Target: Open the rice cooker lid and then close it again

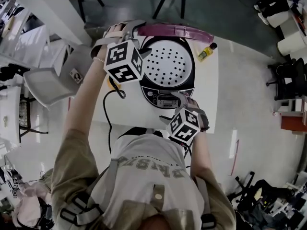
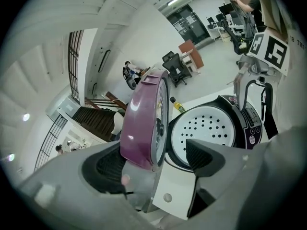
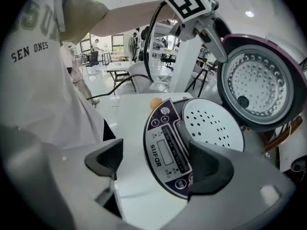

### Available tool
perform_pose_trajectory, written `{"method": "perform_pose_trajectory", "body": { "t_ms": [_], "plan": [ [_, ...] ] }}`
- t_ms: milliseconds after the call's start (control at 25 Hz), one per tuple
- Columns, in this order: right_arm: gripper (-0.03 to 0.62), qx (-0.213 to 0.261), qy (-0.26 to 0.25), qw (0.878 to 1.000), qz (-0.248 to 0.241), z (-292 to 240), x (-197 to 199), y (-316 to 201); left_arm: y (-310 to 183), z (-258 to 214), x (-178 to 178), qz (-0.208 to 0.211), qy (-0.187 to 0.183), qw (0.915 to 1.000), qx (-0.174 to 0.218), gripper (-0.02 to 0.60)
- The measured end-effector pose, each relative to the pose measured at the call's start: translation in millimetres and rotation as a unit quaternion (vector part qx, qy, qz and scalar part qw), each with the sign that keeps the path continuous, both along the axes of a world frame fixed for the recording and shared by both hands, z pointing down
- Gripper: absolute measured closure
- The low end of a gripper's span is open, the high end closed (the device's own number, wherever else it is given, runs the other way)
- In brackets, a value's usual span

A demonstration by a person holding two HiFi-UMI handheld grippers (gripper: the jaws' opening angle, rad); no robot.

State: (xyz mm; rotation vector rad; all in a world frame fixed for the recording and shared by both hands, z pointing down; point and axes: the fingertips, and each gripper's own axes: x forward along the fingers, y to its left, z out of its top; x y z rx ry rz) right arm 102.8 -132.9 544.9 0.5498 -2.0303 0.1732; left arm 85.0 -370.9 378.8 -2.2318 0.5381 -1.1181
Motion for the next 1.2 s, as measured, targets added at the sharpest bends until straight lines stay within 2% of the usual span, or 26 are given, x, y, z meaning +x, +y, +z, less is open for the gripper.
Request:
{"method": "perform_pose_trajectory", "body": {
  "t_ms": [280,600,960,1200],
  "plan": [
    [0.183,0.009,-0.01,1.0,0.016,0,8,3,-20,-11,4,-0.018,0.019,0.9996,0.006,0.176],
    [0.183,0.031,-0.015,0.999,0.025,-6,9,3,-39,-17,6,-0.028,0.02,0.9992,0.019,0.176],
    [0.183,0.047,-0.02,0.998,0.036,-12,13,2,-50,-22,9,-0.04,0.056,0.9976,-0.007,0.179],
    [0.183,0.051,-0.019,0.998,0.037,-13,14,3,-59,-26,3,-0.057,0.058,0.9964,0.024,0.179]
  ]
}}
